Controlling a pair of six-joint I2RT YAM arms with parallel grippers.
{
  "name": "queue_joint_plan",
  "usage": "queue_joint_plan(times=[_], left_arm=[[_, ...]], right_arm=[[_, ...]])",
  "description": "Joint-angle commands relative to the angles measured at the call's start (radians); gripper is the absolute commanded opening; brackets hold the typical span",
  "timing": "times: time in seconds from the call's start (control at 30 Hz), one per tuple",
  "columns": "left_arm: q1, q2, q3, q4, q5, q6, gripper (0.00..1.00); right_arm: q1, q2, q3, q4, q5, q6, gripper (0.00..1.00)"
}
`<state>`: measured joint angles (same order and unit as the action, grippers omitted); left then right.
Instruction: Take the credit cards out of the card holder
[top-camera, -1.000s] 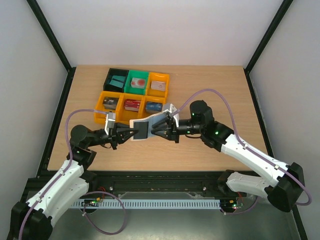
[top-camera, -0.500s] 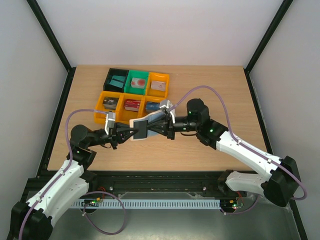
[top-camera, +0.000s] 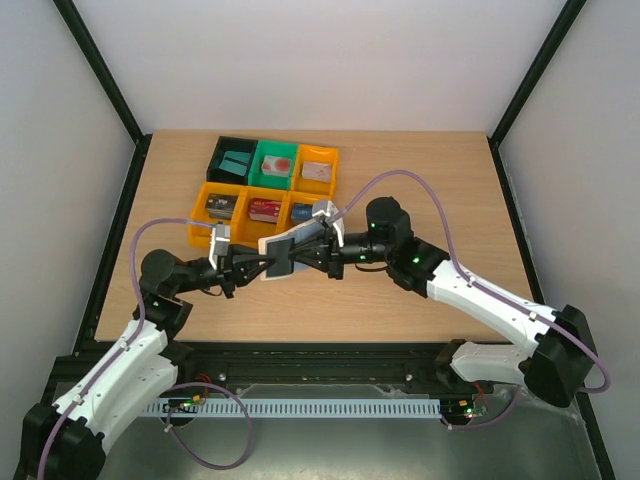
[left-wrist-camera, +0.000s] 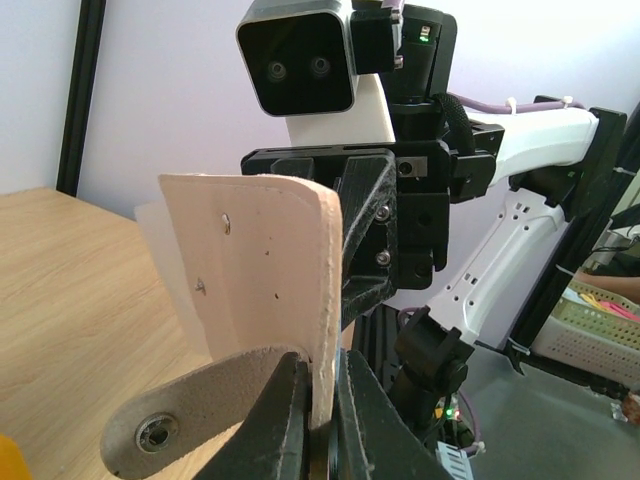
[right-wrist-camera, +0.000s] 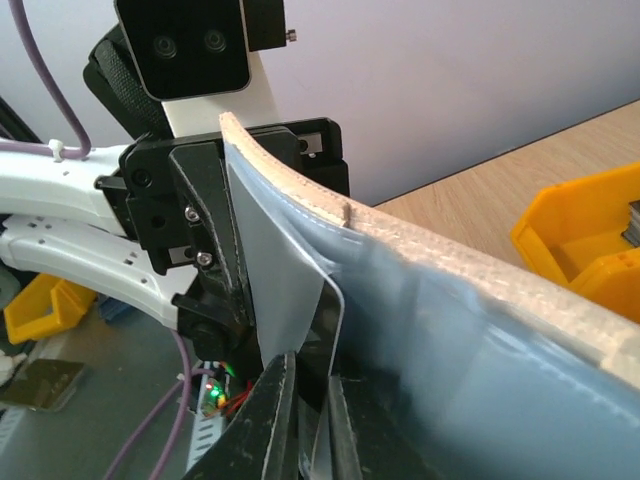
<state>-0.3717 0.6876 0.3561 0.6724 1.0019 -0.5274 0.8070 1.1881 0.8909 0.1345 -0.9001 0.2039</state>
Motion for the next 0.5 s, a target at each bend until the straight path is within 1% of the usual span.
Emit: queue_joint_plan(times=[0.0,0.07,0.2,0.23,0.3,0.33,0.47], left_arm=[[-0.017,-0.017,0.005,0.098,0.053,0.023,0.02],[-0.017,-0.02,0.001,0.098,0.052,0.021,0.02],[-0.016,-0.023,-0.008,0.101,0.037,-0.007,0.02],[-0.016,-0.022,-0.012,0.1,0.033,-0.016,0.04],[-0.015,-0.024,-0.019,0.102,0.027,-0.033,0.12],[-0.015,-0.026,-0.021,0.103,0.023,-0.043,0.13],[-0.015,-0.026,-0.027,0.112,0.008,-0.072,0.15]], right_arm=[[0.03,0.03,0.04,0.058,0.0,0.006,0.06],[0.031,0.021,0.033,0.089,-0.031,0.018,0.02],[0.031,-0.02,0.002,0.139,-0.082,0.02,0.02],[0.03,-0.031,-0.007,0.148,-0.086,0.022,0.02],[0.027,-0.05,-0.017,0.158,-0.093,0.026,0.02],[0.023,-0.056,-0.02,0.156,-0.095,0.026,0.02],[-0.004,-0.065,-0.018,0.112,-0.096,0.019,0.02]])
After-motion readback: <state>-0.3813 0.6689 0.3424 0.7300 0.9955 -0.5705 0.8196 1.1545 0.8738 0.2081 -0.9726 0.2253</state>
